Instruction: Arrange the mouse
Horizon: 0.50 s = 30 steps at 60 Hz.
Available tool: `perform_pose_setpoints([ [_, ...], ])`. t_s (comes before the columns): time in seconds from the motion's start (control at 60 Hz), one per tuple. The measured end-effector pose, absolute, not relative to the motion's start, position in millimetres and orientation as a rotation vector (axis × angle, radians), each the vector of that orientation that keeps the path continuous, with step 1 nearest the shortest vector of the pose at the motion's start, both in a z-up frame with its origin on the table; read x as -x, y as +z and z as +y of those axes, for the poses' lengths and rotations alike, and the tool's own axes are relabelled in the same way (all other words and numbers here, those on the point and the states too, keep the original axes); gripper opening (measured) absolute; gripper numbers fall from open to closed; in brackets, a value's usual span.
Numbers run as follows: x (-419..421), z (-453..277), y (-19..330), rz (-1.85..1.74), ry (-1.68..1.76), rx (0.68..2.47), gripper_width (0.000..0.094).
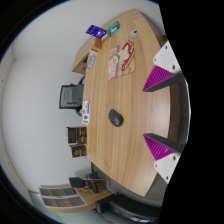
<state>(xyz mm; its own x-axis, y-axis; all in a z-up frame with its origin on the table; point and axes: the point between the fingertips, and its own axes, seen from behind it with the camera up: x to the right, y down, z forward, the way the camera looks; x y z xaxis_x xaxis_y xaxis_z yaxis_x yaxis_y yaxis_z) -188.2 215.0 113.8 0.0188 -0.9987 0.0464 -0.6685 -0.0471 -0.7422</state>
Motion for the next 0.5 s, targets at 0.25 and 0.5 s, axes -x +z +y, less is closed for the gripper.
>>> perform_pose_setpoints([
  [0.25,147,249,84,1.699,-0.78,1.774,0.0866],
  [0.5,91,259,45,1.699,-0.794,1.794,0.0867],
])
